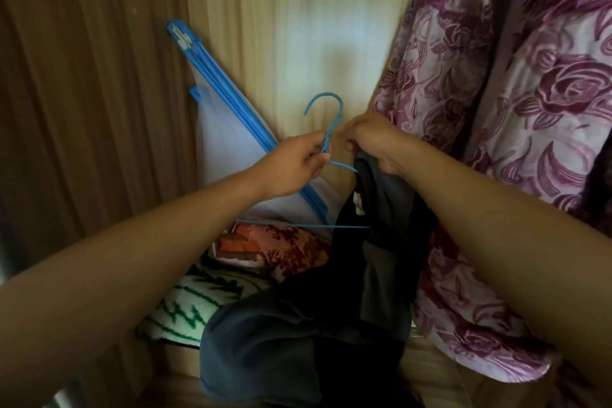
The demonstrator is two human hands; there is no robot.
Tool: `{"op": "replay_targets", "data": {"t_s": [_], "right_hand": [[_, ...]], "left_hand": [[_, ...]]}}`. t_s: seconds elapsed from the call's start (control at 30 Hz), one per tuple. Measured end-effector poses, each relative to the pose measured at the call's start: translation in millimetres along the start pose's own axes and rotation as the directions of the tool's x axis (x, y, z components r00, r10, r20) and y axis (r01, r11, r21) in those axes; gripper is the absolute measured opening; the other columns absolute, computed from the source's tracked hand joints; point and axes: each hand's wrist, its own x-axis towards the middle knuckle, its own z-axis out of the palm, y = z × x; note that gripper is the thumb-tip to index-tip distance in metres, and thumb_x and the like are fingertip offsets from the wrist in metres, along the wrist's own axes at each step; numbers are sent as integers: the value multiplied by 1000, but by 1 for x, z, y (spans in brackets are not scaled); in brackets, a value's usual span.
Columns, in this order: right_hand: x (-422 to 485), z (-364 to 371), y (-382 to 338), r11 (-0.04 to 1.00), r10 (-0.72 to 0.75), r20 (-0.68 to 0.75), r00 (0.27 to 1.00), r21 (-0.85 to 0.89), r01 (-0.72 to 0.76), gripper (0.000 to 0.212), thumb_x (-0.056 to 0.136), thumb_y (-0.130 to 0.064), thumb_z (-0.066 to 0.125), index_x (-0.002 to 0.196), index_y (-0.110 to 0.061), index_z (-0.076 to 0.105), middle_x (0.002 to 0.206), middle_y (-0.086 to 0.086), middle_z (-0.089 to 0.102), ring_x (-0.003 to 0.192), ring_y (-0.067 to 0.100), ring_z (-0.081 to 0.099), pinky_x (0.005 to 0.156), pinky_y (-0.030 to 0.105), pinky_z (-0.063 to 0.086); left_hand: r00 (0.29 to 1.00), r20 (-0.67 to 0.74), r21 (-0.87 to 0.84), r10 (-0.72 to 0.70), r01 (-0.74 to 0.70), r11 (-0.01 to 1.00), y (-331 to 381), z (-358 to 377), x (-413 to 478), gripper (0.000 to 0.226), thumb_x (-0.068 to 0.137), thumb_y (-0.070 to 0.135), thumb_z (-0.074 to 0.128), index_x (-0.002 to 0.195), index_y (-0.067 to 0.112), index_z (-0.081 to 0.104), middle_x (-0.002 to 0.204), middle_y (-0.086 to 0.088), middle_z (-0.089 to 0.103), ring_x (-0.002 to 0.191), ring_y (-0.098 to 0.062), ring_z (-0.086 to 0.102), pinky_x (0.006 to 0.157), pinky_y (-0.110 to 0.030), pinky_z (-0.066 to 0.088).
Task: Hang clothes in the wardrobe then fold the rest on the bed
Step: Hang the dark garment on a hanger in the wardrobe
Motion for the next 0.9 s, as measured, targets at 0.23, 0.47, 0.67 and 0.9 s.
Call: {"op": "replay_targets", "data": {"t_s": [0.23,0.47,0.67,0.9], "right_hand": [[3,-19,15,979,-101,82,992,-168,113,24,92,-1,67,76,-19,68,84,1,67,87,13,62,82,22,48],[-12,-50,9,864,-140,305,942,-428,267,24,86,-8,70,79,-31,66,81,-15,68,84,2,62,74,17,44],[-18,-50,8,686,-309,328,893,-573,448,14,101,-18,61,87,-17,59,78,-10,56,85,15,55,70,23,37],[-26,-10,-9,537,-407,423,810,-606,587,13,100,-19,58,88,-15,56,83,2,58,84,25,59,73,37,45]], "left_hand": [[984,-155,-45,-94,88,995,-18,-26,2,13,103,7,50,91,5,54,69,-9,55,63,-13,51,65,-20,43],[938,-298,-169,-174,128,977,-31,-32,-2,24,102,0,46,85,15,52,64,-4,51,46,1,45,53,-10,36],[941,-272,-229,-202,141,963,-22,-31,0,23,104,1,45,85,13,51,64,-5,50,44,0,43,50,-12,35],[953,-243,-171,-181,142,975,-6,6,4,9,104,8,48,105,1,53,76,-10,48,65,-11,46,64,-30,41]]}}
